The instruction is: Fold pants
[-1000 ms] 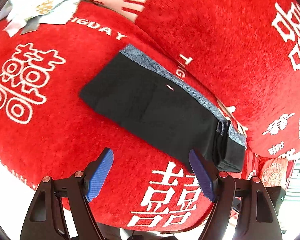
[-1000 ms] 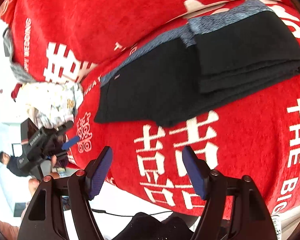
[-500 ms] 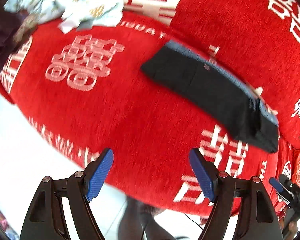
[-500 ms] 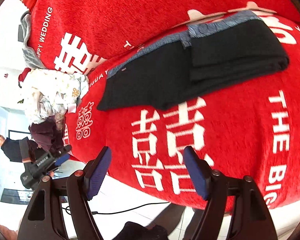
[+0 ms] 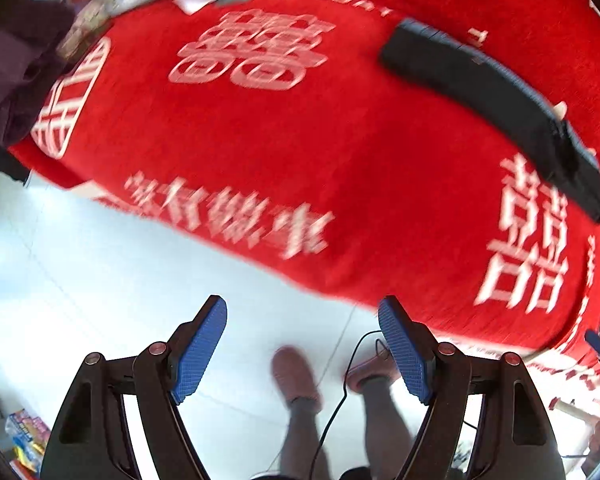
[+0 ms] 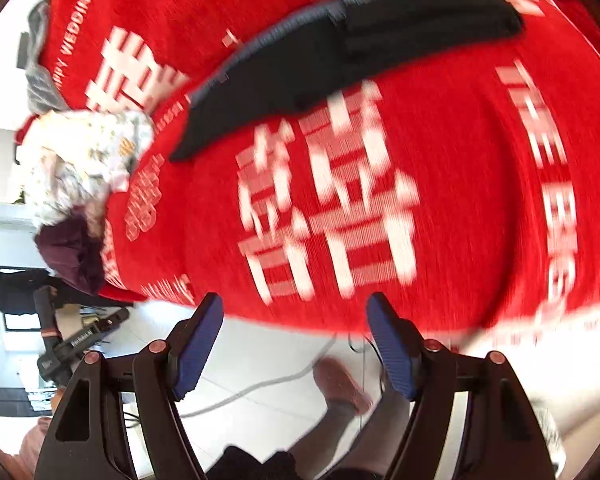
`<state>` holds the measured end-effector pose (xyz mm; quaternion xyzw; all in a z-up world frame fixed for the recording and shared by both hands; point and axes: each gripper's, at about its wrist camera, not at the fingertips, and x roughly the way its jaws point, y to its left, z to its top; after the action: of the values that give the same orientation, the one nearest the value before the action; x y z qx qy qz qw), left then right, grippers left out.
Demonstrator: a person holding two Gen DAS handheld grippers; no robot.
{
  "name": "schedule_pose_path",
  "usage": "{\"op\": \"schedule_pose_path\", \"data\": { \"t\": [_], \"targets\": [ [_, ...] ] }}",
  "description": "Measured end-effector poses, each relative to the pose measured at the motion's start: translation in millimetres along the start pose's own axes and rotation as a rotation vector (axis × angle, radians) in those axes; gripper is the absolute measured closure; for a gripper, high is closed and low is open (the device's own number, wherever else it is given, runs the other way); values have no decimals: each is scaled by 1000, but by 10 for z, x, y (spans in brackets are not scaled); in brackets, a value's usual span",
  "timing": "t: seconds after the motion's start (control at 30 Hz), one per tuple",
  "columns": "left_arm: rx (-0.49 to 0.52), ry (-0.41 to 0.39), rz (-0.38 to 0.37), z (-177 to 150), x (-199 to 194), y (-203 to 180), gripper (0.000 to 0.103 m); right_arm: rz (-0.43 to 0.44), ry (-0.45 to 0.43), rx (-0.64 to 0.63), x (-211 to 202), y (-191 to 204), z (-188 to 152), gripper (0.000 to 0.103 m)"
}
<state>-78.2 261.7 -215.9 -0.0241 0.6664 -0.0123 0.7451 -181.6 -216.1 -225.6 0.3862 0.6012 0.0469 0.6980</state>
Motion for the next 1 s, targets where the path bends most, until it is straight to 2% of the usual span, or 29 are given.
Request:
{"op": "schedule_pose_path", "data": {
  "t": [0.13, 0.37, 0.5, 0.8, 1.0],
  "targets": [
    [-9, 43, 17, -304, 37, 424, 24, -64, 56, -4, 184, 39, -469, 26],
    [-10, 68, 33, -626, 54, 966, 24, -90, 23, -36, 303, 408, -855, 25],
    [-20, 82, 29, -704, 116, 1126, 24, -96, 10, -92, 392, 625, -921, 24],
    [-69, 34, 7, -872, -125, 1270, 24, -64, 22, -130, 621, 967, -812, 24],
    [-150, 47, -9, -1001, -97, 1406, 24, -59, 42, -205, 665, 1197, -749, 24]
  ]
}}
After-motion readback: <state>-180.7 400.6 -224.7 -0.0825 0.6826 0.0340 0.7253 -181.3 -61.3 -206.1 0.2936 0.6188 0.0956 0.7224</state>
